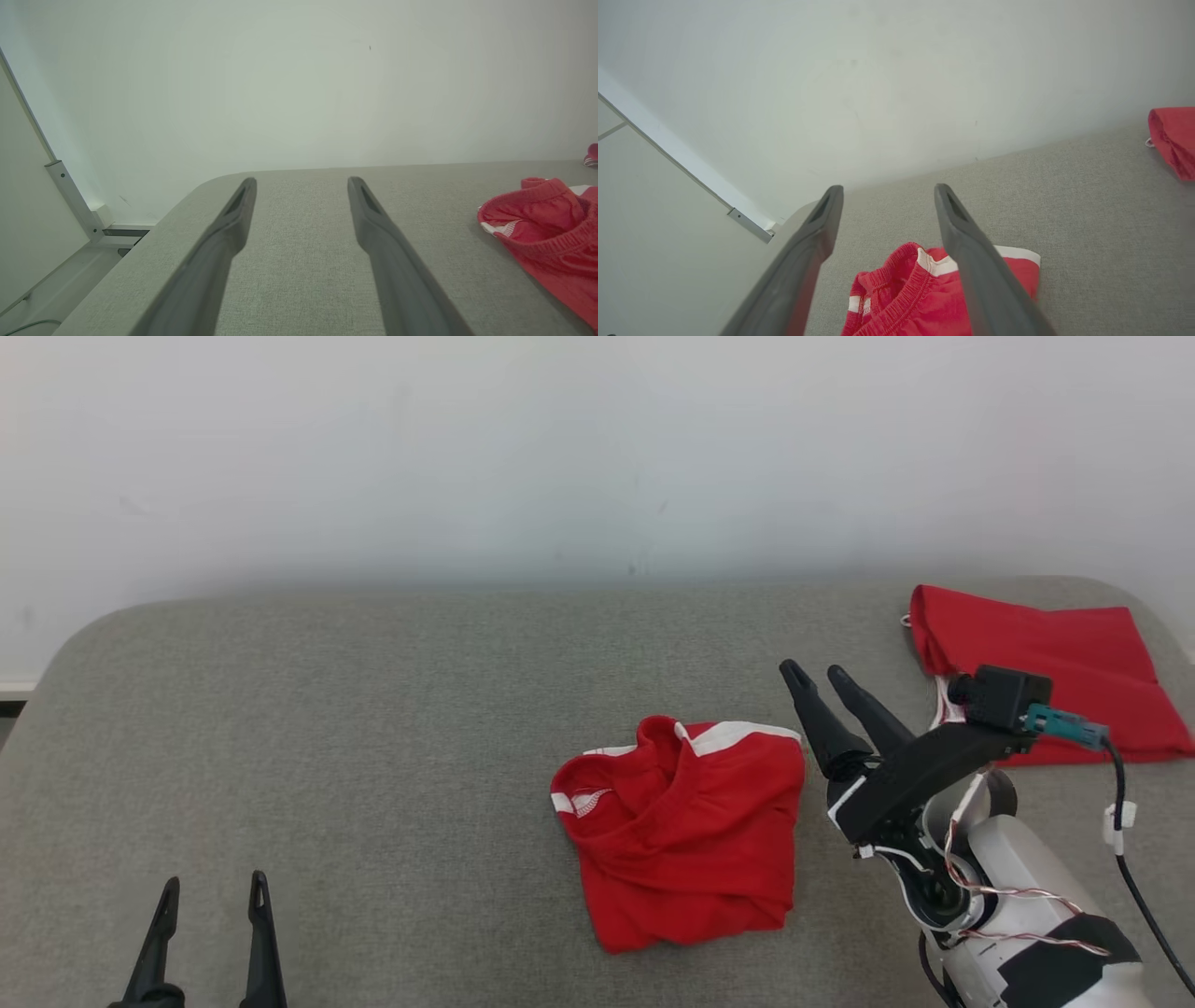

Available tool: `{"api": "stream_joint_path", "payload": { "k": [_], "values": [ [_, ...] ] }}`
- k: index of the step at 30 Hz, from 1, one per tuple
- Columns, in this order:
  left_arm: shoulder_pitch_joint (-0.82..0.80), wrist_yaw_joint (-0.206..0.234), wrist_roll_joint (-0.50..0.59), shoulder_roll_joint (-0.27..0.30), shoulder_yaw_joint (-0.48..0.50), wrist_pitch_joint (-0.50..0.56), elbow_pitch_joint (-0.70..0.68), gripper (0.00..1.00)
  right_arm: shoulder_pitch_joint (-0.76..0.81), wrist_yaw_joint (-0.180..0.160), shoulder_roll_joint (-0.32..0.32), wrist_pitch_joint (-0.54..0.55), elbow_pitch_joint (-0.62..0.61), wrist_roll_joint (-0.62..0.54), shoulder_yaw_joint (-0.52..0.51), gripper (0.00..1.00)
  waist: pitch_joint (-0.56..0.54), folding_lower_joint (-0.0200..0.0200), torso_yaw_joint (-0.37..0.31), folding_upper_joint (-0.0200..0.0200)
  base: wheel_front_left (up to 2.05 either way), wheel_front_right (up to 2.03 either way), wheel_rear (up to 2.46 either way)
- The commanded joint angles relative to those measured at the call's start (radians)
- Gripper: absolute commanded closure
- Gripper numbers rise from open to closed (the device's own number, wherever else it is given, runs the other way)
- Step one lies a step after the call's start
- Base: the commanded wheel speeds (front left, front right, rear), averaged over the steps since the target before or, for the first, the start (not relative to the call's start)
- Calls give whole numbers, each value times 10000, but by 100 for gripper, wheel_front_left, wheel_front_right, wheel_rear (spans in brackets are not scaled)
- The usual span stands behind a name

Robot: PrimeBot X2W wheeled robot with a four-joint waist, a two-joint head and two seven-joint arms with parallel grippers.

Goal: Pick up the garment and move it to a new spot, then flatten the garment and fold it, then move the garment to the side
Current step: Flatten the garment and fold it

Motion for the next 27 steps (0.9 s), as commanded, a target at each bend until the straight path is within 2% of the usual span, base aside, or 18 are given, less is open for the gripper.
{"api": "stream_joint_path", "payload": {
  "k": [1, 9, 14, 22, 27],
  "values": [
    [141, 31, 11, 20, -3, -23, -57, 0, 198, 4, -67, -91, -230, -129, -44, 0, 9, 0, -200, 0, 0, 0, 0],
    [122, 59, 87, 56, -9, -23, -175, 0, 1247, 2, -383, -1427, -1558, -1501, -715, 0, -41, 0, -336, 0, 0, 0, 0],
    [166, 127, 80, 88, 61, -23, -261, 0, 2050, 2, -283, -1951, -2240, -2254, -1327, 0, -23, 0, -404, 0, 0, 0, 0],
    [208, 173, 82, 72, 90, -23, -302, 0, 3151, 2, 225, -1944, -3045, -3056, -2270, 0, -7, 0, -377, 0, 0, 0, 0],
    [178, 201, 72, 76, 84, -23, -295, 0, 3525, 2, 507, -1635, -3401, -3407, -2505, 0, 16, 0, -289, 0, 0, 0, 0]
  ]
}}
